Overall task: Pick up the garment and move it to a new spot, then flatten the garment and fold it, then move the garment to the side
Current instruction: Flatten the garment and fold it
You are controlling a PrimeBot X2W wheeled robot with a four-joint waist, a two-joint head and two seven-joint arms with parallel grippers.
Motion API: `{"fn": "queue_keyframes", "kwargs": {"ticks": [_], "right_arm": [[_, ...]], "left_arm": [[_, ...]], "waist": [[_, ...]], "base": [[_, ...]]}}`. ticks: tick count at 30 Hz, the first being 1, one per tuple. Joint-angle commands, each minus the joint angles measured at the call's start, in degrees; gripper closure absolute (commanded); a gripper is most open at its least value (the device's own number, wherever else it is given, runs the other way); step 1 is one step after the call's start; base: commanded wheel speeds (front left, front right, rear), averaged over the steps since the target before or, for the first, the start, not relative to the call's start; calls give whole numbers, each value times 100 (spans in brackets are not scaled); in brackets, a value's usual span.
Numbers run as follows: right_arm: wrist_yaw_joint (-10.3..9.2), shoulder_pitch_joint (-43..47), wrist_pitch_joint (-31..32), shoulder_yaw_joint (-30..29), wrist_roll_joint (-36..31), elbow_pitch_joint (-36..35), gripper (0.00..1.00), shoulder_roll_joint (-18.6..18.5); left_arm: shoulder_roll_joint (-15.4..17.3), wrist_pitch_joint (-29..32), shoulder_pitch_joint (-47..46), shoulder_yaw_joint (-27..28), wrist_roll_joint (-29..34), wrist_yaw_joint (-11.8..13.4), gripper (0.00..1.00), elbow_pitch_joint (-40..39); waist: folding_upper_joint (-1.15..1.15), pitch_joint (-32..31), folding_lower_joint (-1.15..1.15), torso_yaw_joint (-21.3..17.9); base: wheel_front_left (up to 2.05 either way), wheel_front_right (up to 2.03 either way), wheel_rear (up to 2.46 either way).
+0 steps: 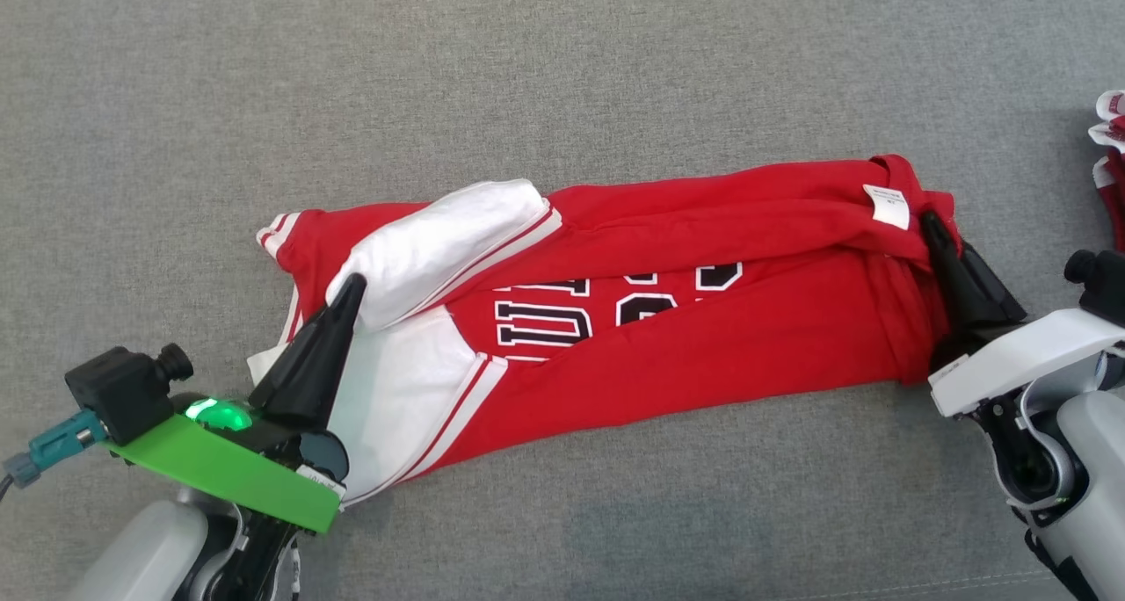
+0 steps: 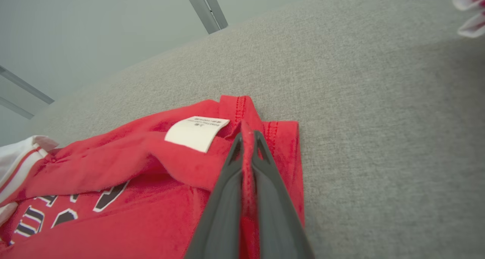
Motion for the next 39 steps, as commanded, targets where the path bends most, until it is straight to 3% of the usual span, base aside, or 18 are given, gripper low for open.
{"fn": "queue_keyframes", "kwargs": {"ticks": [1,2,3,4,5,6,7,8,14,15,16,20,24,31,39], "right_arm": [[-3,101,22,-19,-38,-48,100,81],[-3,154,32,-41,-67,-43,100,113],[-4,197,36,-57,-128,-16,100,126],[-3,229,46,-53,-184,3,100,164],[-3,256,31,-61,-231,16,94,230],[-3,282,6,-89,-266,39,68,281],[-3,312,-8,-121,-332,67,50,303],[-3,335,-20,-162,-413,104,0,330],[-3,443,-188,-549,-845,225,0,569],[-3,465,-218,-655,-939,214,0,614],[-3,505,-272,-930,-1201,178,0,727],[-3,630,-311,-1525,-1956,-21,0,994],[-3,749,-319,-1858,-2687,-319,0,1291],[-3,996,-286,-1963,-3310,-588,0,1571],[-4,1515,-55,-1886,-3548,-641,0,1782]], "left_arm": [[37,-15,116,-7,-66,54,90,39],[56,13,171,-36,-43,102,88,89],[38,30,207,-52,-56,137,79,141],[-13,32,241,-57,-122,149,58,200],[-28,26,269,-45,-108,213,35,289],[-34,4,284,-27,-64,267,0,369],[-68,-20,299,-5,-47,312,0,443],[-110,-43,317,9,-64,327,0,500],[-216,-190,402,216,228,527,0,822],[-227,-214,413,259,380,615,0,848],[-291,-239,460,458,639,872,0,890],[-718,-260,587,1265,1497,1301,0,634],[-1235,-256,778,1943,2430,1519,0,264],[-1667,-253,990,2358,3443,1638,0,96],[-1734,-253,1454,2329,4435,1492,0,280]], "waist": [[0,20,0,-4],[0,28,0,-5],[0,32,0,-8],[0,30,0,-15],[0,25,0,-26],[0,16,0,-32],[0,4,0,-39],[0,-9,0,-46],[0,-172,0,-78],[0,-211,0,-79],[0,-303,0,-83],[0,-500,0,-66],[0,-719,0,-74],[0,-1081,0,-99],[0,-1523,0,-142]], "base": [[0,0,0],[0,0,0],[0,0,0],[0,0,0],[0,0,0],[0,0,0],[0,0,0],[0,0,0],[0,0,0],[0,0,0],[0,0,0],[0,0,0],[0,0,0],[0,0,0],[0,0,0]]}}
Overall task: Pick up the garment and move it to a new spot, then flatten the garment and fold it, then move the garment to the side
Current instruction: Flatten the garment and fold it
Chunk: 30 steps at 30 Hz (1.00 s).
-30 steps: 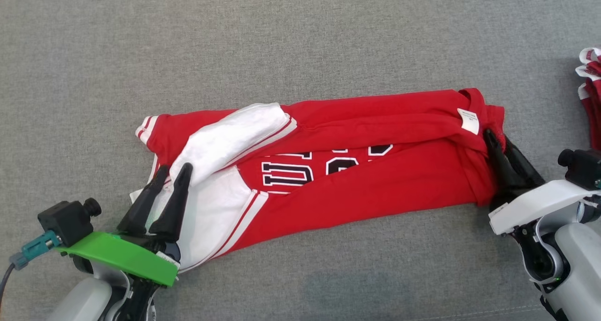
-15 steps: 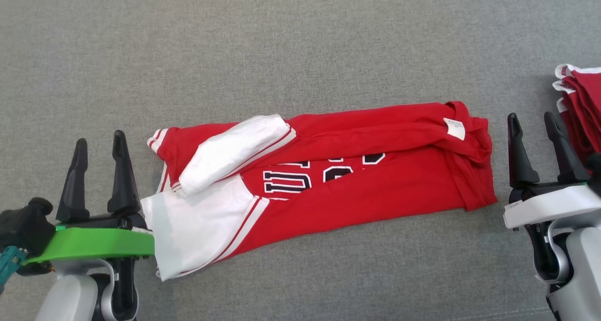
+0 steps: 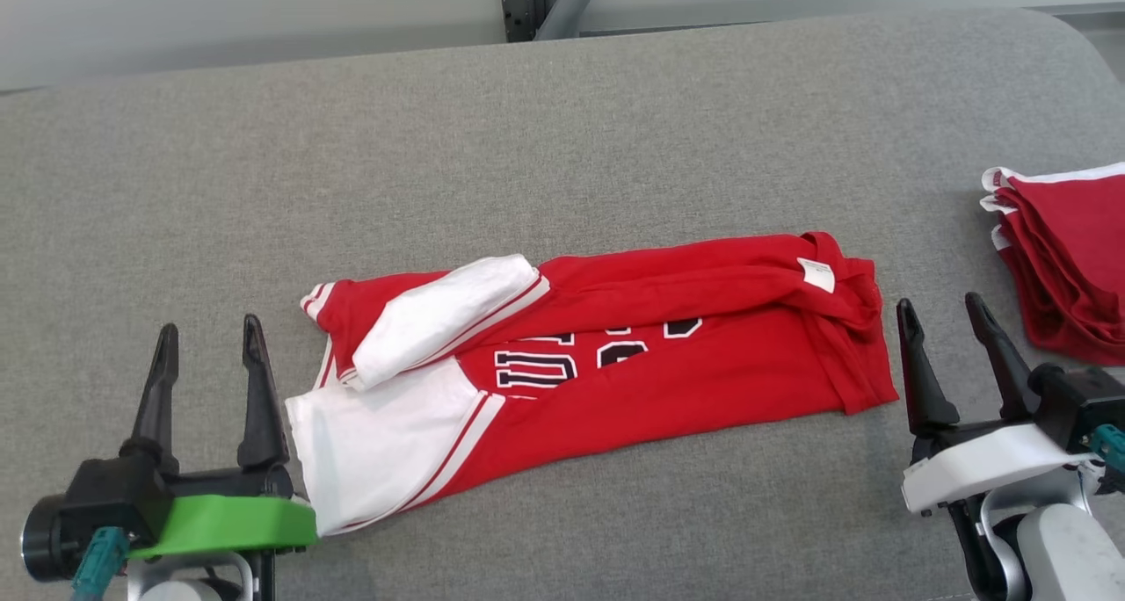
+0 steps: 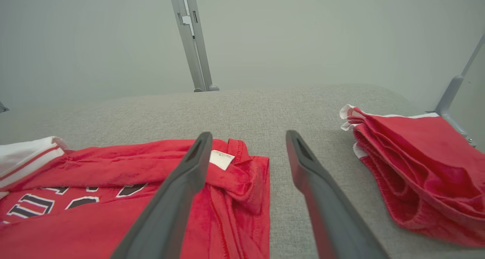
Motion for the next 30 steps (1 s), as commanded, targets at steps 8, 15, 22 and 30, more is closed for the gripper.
{"fn": "queue_keyframes", "kwargs": {"ticks": [8,15,22,30], "right_arm": [[-3,239,117,-13,-33,95,0,73],[-3,146,184,-85,86,207,0,-9],[-3,-294,154,-306,266,788,0,-216],[-3,-1265,28,96,454,2295,0,-205]], "left_arm": [[-143,-11,232,41,182,-231,0,280],[-259,-11,92,89,267,-390,0,359],[-359,-11,-40,92,356,-504,0,480],[-440,-11,-379,76,478,-647,0,573]], "waist": [[0,-348,0,76],[0,-366,0,191],[0,-274,0,310],[0,112,0,432]], "base": [[0,0,0],[0,0,0],[0,0,0],[0,0,0]]}}
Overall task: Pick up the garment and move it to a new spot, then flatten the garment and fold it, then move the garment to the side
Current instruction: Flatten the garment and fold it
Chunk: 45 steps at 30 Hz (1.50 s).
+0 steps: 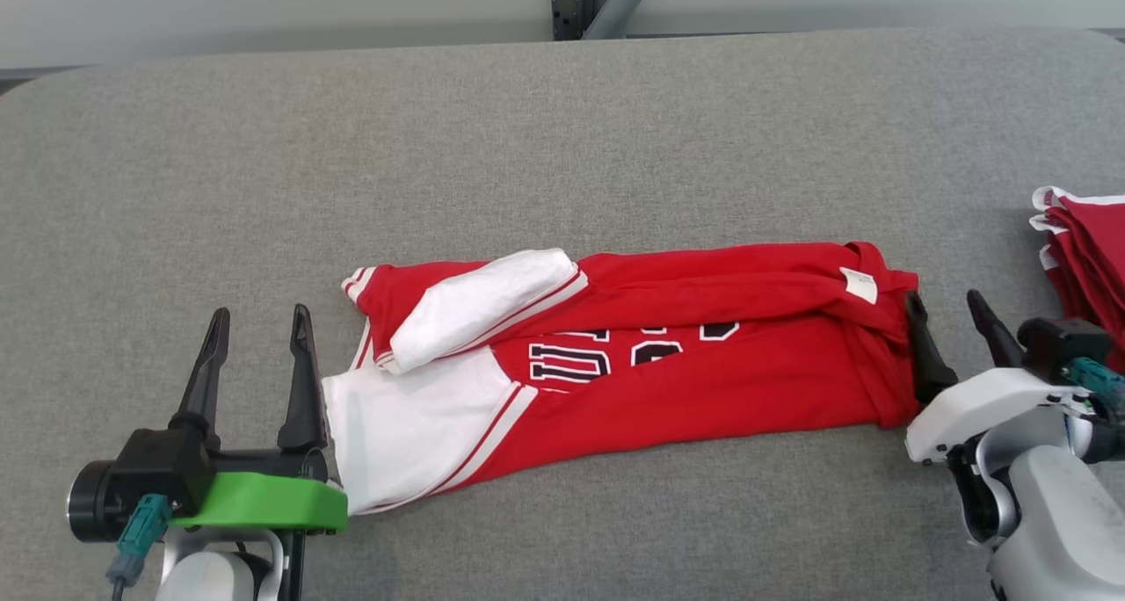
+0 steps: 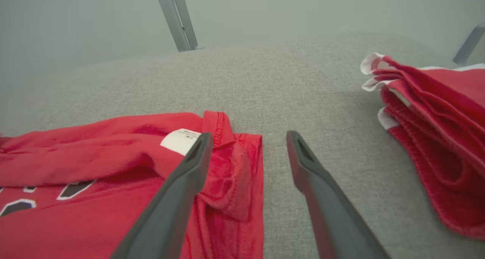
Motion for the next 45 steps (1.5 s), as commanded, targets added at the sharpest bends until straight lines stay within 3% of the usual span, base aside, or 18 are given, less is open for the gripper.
{"fn": "queue_keyframes", "kwargs": {"ticks": [1,13,14,15,16,23,33,37,45], "right_arm": [[-3,-253,-72,136,78,376,0,58],[2,-644,-219,757,626,1787,0,376],[11,-657,-223,825,672,1820,16,388],[15,-660,-235,888,749,1836,53,416],[17,-660,-246,955,820,1841,98,436],[1,-676,-307,1165,1202,1512,100,163],[-7,-132,-343,52,954,323,100,-729],[-6,-107,-344,1,859,52,100,-748],[-4,-488,-174,938,859,-1213,100,-342]], "left_arm": [[-26,-11,-169,-11,94,-51,0,38],[-162,-11,-529,62,270,-240,0,109],[-169,-11,-533,88,285,-250,0,113],[-176,-11,-535,114,305,-259,0,115],[-187,-11,-536,133,310,-269,0,118],[-259,-11,-537,237,387,-327,0,140],[-320,-12,-475,383,461,-410,0,108],[-334,-12,-508,437,493,-441,0,123],[-376,-12,-505,462,524,-525,0,176]], "waist": [[0,205,0,84],[0,436,0,200],[0,441,0,196],[0,446,0,187],[0,449,0,179],[0,468,0,110],[0,513,0,-74],[0,513,0,-163],[0,420,0,-271]], "base": [[0,0,0],[0,0,0],[0,0,0],[0,0,0],[0,0,0],[0,0,0],[0,0,0],[0,0,0],[0,0,0]]}}
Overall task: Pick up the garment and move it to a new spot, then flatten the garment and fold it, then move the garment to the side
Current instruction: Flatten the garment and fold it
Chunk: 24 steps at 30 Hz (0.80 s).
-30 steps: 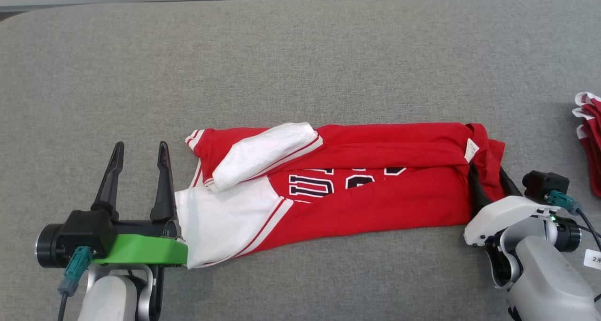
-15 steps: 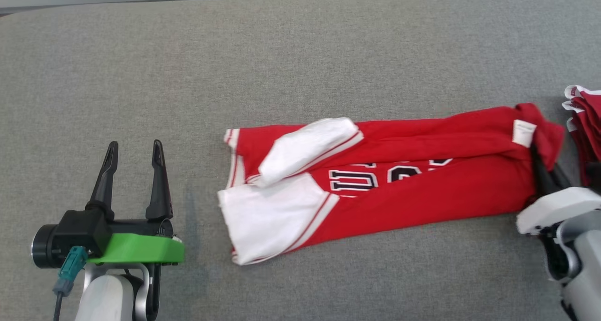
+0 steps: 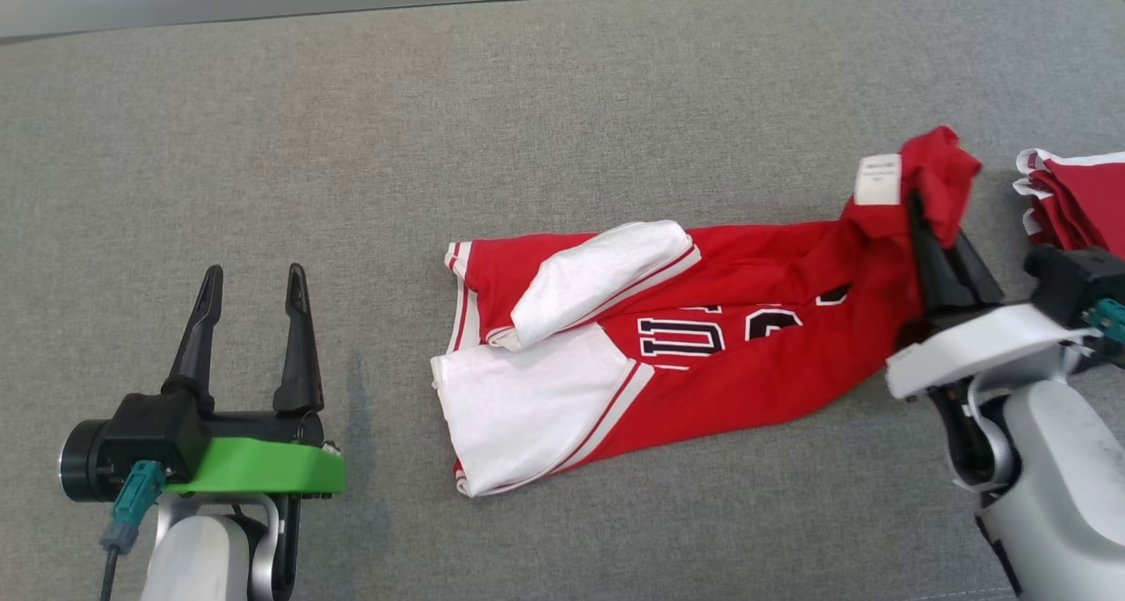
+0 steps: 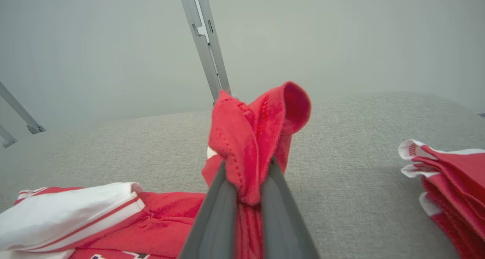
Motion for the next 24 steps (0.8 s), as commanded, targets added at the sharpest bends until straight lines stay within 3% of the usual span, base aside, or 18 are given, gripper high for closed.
{"fn": "queue_keyframes", "kwargs": {"ticks": [1,6,10,15,24], "right_arm": [[-5,-75,46,65,-14,-93,100,45],[-4,-417,337,838,-94,-691,100,566],[-4,-685,461,1553,-107,-776,100,1039],[-3,-809,514,2439,-28,-426,100,1306],[-3,-998,211,3119,258,573,100,1415]], "left_arm": [[-16,-12,-46,25,19,-33,0,-2],[-53,-12,-112,-16,40,-66,0,22],[-91,-12,-160,-81,39,-120,0,64],[-164,-12,-245,-147,16,-155,0,111],[-240,-12,-331,-190,53,-196,0,154]], "waist": [[0,-17,0,-10],[0,-17,0,53],[0,37,0,194],[0,114,0,425],[0,249,0,572]], "base": [[0,0,0],[0,0,0],[0,0,0],[0,0,0],[0,0,0]]}}
